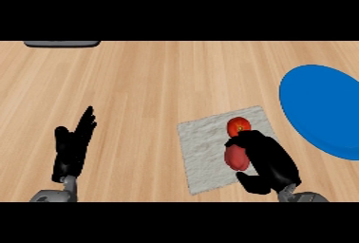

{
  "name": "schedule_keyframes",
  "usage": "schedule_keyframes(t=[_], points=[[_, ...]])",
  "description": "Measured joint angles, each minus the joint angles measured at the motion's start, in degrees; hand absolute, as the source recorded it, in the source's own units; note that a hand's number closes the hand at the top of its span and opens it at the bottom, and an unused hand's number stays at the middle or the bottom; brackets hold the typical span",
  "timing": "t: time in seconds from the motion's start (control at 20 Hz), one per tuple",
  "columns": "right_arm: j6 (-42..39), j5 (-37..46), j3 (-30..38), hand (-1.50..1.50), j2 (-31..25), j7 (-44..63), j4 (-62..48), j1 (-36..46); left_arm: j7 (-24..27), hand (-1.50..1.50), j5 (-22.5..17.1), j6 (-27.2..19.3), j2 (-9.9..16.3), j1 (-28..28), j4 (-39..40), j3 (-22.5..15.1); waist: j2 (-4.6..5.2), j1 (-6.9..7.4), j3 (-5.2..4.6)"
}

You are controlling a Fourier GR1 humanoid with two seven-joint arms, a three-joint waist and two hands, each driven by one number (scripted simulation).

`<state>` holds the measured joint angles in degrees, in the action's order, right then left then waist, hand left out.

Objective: Pick the bell pepper from the placemat and place it in the plate

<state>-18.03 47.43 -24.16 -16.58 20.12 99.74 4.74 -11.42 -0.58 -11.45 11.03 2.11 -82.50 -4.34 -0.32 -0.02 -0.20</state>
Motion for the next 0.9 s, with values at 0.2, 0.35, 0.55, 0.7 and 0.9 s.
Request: schedule_keyframes(t=[0.2,0.35,0.55,0.7,0.9], points=[[3.4,3.8,-0.1,1.50,1.1,-3.8,-3.0,0.8,-0.2,0.00,1.1,0.1,-0.9,-1.3,-1.5,-0.3,-0.21,0.05,-0.15],[4.2,5.4,1.1,1.50,1.2,-5.5,-3.2,0.9,-1.5,0.00,1.9,-0.2,-1.8,0.4,-1.0,0.1,-0.06,0.03,-0.03],[3.3,3.6,6.4,1.50,1.5,-7.7,-8.4,5.0,0.0,0.00,2.3,0.4,-2.1,-0.1,-0.6,0.5,0.10,0.23,0.06],[2.6,1.1,11.4,1.50,2.0,-9.1,-16.0,11.1,-0.1,0.00,2.3,0.8,-2.3,-0.7,-1.2,0.4,0.13,0.60,0.03],[6.9,2.8,15.6,1.50,2.4,-8.3,-21.7,16.3,-0.4,0.00,2.3,1.1,-2.5,-0.7,-1.1,0.6,0.33,0.59,0.15]])
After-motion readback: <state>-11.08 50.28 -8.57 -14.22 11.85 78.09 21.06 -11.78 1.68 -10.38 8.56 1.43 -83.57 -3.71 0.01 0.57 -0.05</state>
